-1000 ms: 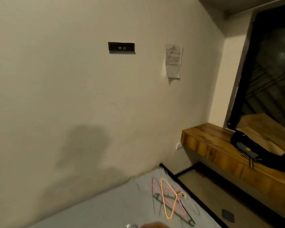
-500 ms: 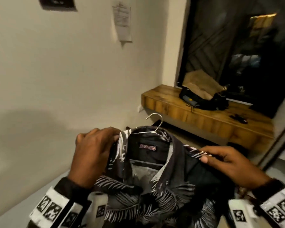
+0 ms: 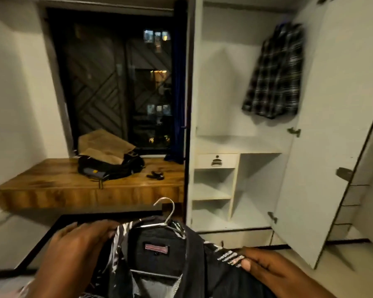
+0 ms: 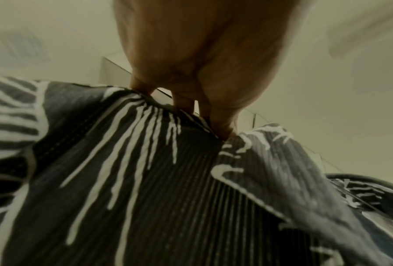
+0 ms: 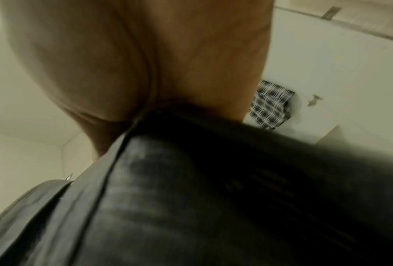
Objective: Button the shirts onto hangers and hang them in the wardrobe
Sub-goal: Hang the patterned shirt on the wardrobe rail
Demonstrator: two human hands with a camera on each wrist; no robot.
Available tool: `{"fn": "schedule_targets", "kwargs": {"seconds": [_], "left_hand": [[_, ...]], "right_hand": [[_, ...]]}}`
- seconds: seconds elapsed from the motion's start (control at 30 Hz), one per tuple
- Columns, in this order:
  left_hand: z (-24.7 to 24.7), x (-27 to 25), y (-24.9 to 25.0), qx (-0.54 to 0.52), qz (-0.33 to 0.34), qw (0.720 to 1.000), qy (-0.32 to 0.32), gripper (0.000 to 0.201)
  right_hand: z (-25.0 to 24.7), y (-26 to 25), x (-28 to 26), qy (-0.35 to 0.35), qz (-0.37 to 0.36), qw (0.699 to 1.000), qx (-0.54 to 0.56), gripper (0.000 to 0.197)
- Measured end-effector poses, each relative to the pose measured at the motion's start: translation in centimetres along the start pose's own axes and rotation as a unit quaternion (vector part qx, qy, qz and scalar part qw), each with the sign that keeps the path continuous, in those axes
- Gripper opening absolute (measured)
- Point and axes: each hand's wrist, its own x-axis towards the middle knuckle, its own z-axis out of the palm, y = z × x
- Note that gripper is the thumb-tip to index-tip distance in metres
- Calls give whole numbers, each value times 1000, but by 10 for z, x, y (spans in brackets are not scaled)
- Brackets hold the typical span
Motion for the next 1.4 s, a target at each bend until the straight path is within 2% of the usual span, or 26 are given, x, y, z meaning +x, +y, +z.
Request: {"fn": "schedule_targets", "kwargs": {"seconds": [0.1, 0.17, 0.2, 0.23, 0.3, 0.4, 0.53, 0.63, 0.73, 0.8, 0.83, 0.87, 0.9, 0.93, 0.97, 1.03, 1.07, 1.13, 1.2, 1.23, 1.3, 1.37, 1.4], "left_hand": [[64, 51, 54, 5, 77, 996, 35, 43], [99, 80, 89, -27, 82, 996, 5, 66], [113, 98, 111, -62, 78, 995, -20, 67], [127, 113, 129, -91, 70, 993, -35, 59], [156, 143, 160, -134, 69, 986, -71, 36], [203, 181, 197, -151, 70, 982, -94, 24], [272, 240, 224, -198, 48, 971, -123, 23], [308, 259, 241, -260, 31, 959, -110, 53], [346, 264, 261, -334, 11, 935, -119, 101], [387, 274, 273, -314, -13, 940, -130, 136], [408, 283, 281, -291, -14, 951, -99, 141], [433, 294, 291, -309, 6, 950, -54, 123], [448, 302, 301, -317, 31, 947, -32, 82], [464, 317, 311, -330, 38, 942, -36, 54], [475, 330, 320, -337, 23, 941, -28, 50], [500, 364, 340, -341, 38, 939, -28, 47], [518, 380, 350, -324, 44, 945, -6, 42], [543, 417, 372, -315, 69, 946, -45, 44], [567, 460, 398, -310, 82, 946, -44, 46], [574, 490, 414, -339, 65, 938, -38, 47], [595, 551, 450, -374, 37, 926, 30, 50], [609, 600, 478, -349, 11, 931, 108, 51], [614, 617, 486, -347, -2, 934, 87, 56]], "right_hand": [[-50, 47, -8, 79, 18, 996, -21, 29], [-73, 73, -10, 173, 21, 985, -6, 21], [-91, 85, -10, 239, 24, 971, 6, 20], [-107, 90, -9, 268, 25, 963, 1, 20], [-143, 100, -1, 269, 31, 962, -42, 16], [-190, 125, 19, 314, 18, 947, -68, 43], [-231, 145, 55, 342, 31, 936, -71, 29], [-261, 161, 88, 353, 44, 931, -87, 34], [-289, 181, 124, 385, 58, 916, -99, 28], [-311, 188, 148, 405, 68, 906, -106, 21], [-322, 188, 160, 418, 65, 899, -117, 21], [-337, 186, 173, 432, 59, 891, -129, 21], [-348, 184, 185, 444, 53, 884, -134, 21], [-363, 181, 199, 454, 44, 880, -135, 22], [-375, 181, 210, 467, 37, 873, -135, 23], [-406, 183, 238, 490, 23, 861, -135, 26], [-421, 184, 251, 496, 18, 857, -135, 27], [-456, 185, 279, 509, -6, 851, -130, 30], [-492, 183, 308, 517, -44, 848, -109, 33], [-510, 182, 321, 516, -64, 849, -97, 33], [-549, 180, 351, 512, -92, 850, -76, 32], [-589, 180, 381, 505, -107, 854, -65, 31], [-608, 181, 394, 505, -110, 854, -64, 31]]}}
